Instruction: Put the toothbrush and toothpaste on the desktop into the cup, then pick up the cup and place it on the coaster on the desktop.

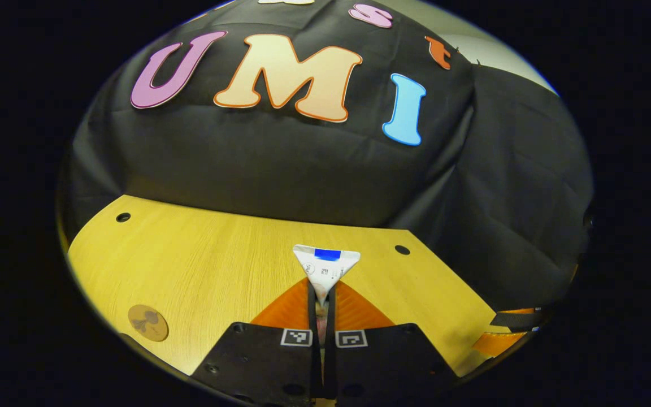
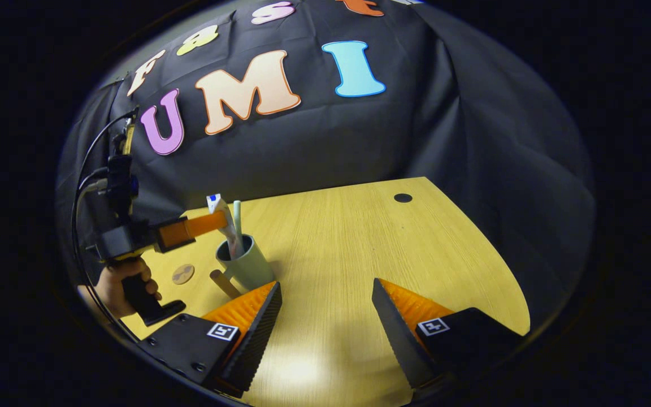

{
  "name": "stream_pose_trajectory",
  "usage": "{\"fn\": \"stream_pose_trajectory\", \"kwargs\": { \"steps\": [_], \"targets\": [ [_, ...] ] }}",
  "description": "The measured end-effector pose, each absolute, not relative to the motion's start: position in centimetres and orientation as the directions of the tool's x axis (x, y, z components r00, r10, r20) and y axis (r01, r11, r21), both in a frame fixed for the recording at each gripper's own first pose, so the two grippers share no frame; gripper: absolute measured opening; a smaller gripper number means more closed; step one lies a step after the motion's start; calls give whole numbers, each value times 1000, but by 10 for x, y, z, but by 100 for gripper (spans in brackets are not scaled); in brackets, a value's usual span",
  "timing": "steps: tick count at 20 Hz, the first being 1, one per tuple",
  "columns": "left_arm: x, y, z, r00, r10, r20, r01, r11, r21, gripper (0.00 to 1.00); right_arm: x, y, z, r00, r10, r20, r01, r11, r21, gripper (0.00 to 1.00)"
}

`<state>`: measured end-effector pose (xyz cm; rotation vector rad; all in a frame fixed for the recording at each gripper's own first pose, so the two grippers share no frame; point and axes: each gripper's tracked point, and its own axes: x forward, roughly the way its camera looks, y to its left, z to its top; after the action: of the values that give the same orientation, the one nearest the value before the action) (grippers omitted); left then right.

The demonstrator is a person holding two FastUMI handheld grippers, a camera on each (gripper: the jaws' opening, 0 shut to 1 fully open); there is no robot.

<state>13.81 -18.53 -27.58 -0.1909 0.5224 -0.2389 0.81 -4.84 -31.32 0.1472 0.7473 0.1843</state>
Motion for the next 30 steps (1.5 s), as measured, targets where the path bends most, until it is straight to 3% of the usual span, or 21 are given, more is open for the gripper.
{"fn": "stream_pose_trajectory", "kwargs": {
  "steps": [4,6,9,15,16,18,19,24,29,30],
  "targets": [
    [106,-181,-304,806,-228,-546,134,969,-207,6,20,-34,-305,708,292,-644,-180,955,235,96],
    [107,-174,-296,831,-208,-516,111,971,-213,24,27,-21,-303,691,334,-641,-225,942,248,99],
    [105,-159,-271,869,-177,-462,102,978,-182,97,31,1,-307,641,370,-672,-272,929,252,99],
    [83,-117,-245,889,-180,-421,107,976,-192,95,26,53,-325,509,355,-784,-280,930,240,99],
    [81,-108,-240,893,-179,-414,109,976,-187,95,24,63,-328,479,356,-802,-281,928,244,95],
    [76,-86,-231,902,-162,-401,104,981,-161,95,26,79,-334,443,353,-824,-278,928,248,99],
    [73,-75,-227,906,-149,-396,96,984,-152,95,27,84,-340,422,338,-841,-274,932,237,95],
    [59,-9,-218,924,-57,-377,12,992,-122,95,26,113,-366,301,316,-900,-264,934,240,99],
    [44,41,-229,913,23,-407,-79,990,-120,95,27,132,-389,242,282,-928,-268,939,215,95],
    [42,47,-231,910,33,-414,-91,988,-123,95,26,134,-393,233,270,-934,-267,941,206,99]
  ]
}}
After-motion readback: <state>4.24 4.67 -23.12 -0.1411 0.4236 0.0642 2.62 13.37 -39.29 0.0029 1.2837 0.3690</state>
